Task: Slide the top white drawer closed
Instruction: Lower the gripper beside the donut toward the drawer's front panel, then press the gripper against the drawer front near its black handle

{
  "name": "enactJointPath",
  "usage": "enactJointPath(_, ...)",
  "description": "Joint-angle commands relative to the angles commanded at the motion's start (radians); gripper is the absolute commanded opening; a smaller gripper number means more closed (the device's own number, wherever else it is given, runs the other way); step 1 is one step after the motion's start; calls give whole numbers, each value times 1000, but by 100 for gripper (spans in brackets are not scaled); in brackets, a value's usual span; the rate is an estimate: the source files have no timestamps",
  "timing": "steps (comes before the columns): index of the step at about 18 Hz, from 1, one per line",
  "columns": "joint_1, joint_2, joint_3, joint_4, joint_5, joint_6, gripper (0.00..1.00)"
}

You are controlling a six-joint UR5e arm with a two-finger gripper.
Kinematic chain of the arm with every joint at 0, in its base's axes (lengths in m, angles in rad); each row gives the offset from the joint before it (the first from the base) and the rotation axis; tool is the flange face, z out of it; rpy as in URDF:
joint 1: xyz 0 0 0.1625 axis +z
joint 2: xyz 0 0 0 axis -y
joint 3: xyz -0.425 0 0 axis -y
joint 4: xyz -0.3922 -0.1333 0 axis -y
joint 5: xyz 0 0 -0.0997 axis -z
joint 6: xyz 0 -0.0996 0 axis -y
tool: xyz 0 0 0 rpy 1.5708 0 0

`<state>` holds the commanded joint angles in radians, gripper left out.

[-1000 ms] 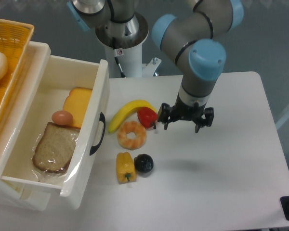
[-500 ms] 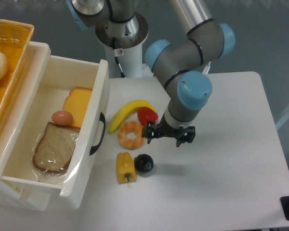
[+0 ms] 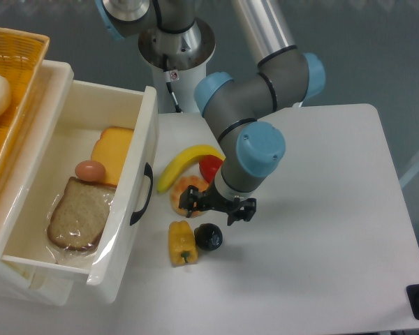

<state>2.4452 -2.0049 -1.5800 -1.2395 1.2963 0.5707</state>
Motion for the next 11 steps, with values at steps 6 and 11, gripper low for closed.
enactJointPath(6,-40,2,0,-3,-12,-2,100)
enactJointPath(11,-48,3,-2,-2,-14,-2,100)
